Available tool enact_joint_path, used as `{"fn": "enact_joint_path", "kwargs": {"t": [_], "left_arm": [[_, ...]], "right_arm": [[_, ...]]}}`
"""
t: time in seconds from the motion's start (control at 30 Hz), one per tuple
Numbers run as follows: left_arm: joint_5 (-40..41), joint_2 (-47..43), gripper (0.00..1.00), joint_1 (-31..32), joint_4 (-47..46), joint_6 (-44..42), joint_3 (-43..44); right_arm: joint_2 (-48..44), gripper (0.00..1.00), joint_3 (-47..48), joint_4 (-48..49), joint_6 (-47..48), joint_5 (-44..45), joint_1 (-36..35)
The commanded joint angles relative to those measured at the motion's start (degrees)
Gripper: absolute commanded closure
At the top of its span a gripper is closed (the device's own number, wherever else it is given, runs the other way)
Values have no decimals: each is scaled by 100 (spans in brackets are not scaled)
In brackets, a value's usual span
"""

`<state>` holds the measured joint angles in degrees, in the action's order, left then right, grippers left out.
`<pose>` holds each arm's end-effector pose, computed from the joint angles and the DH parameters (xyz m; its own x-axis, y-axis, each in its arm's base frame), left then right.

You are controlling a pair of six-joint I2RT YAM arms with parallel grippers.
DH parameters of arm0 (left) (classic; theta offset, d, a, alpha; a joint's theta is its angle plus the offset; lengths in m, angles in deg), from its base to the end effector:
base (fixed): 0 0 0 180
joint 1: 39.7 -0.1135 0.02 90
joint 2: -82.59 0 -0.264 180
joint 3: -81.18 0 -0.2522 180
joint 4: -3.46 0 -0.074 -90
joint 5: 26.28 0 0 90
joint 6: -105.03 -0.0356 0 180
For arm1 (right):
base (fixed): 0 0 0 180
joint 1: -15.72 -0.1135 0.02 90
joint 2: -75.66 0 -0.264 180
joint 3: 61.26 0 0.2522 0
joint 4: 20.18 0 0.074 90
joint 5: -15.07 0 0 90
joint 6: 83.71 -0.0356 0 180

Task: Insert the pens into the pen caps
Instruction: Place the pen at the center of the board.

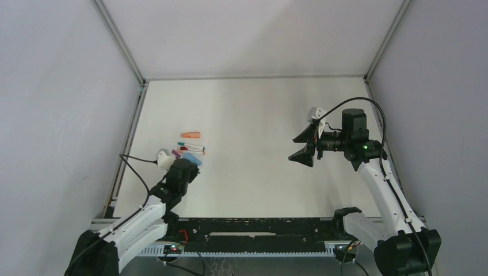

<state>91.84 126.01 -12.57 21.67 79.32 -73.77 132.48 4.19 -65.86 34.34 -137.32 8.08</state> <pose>0.1431 -0.0545 0.1527 -0.2890 -0.7448 -0.6014 -0.4495 0.6602 -0.6017 0.1911 0.0575 0.3178 -0.1684 -0.2425 -0.9554 -0.9538 0.2847 0.0959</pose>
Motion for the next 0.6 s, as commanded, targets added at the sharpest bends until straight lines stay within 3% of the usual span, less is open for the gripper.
{"fn": "enact_joint_path", "kwargs": {"t": [0.0, 0.23, 0.43, 0.57], "left_arm": [[-207, 342, 86, -363, -6, 583, -78], [-460, 1040, 79, -617, -9, 794, 111], [-461, 1042, 49, -631, 247, 838, 286], [-387, 613, 39, -631, 610, 779, 398]], "right_arm": [[-46, 17, 10, 145, -10, -16, -1], [-46, 17, 10, 134, 4, -2, 6], [-46, 17, 12, 133, 21, -4, 3], [-57, 17, 17, 125, 25, -3, 7]]}}
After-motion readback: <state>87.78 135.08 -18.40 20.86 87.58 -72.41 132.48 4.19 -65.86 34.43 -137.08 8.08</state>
